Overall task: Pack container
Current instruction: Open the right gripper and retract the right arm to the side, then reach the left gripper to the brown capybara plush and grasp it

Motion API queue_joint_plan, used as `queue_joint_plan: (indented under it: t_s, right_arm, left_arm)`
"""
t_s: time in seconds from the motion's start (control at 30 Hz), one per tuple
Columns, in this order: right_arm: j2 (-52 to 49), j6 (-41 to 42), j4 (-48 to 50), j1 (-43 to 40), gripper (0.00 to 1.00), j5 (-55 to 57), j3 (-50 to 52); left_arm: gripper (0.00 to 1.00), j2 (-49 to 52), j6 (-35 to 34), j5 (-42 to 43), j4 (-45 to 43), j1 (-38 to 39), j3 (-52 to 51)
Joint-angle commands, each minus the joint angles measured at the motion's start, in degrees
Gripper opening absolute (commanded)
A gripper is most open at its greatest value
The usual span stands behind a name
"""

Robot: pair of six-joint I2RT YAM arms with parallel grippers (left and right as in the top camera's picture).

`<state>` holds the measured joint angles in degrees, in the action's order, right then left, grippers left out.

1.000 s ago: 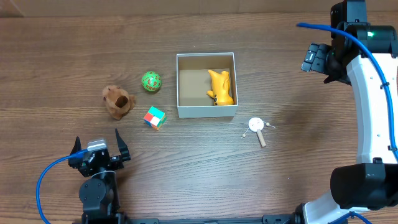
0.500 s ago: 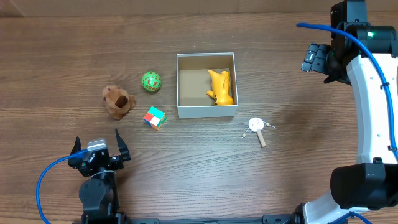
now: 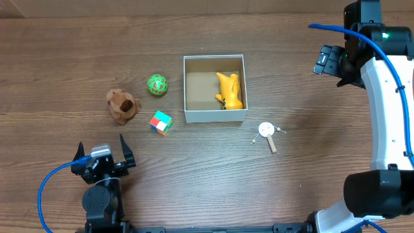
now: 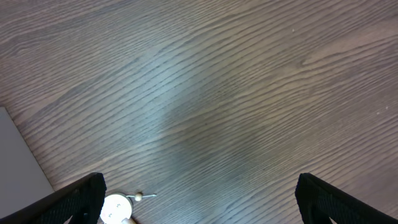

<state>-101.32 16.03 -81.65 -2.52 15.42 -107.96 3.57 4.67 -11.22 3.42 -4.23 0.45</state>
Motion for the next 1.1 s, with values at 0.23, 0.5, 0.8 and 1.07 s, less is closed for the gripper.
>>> queue_joint_plan:
  t_s: [0.23, 0.5, 0.8, 1.07]
  right_arm:
    - [0.3, 0.1, 0.1, 0.2, 1.00, 0.3, -0.7]
    - [0.3, 0.1, 0.1, 0.2, 1.00, 0.3, -0.7]
    - [0.3, 0.1, 0.1, 0.2, 1.00, 0.3, -0.7]
    - [0.3, 0.1, 0.1, 0.2, 1.00, 0.3, -0.7]
  left_arm:
    - [1.00, 0.1, 0.7, -0.6, -0.2, 0.0, -0.2]
    - [1.00, 0.1, 0.7, -0.5, -0.7, 0.0, -0.2]
    - [1.00, 0.1, 1.2, 18.4, -11.2, 0.0, -0.2]
    - [1.00, 0.3, -14.6, 28.4, -11.1, 0.2, 4.3]
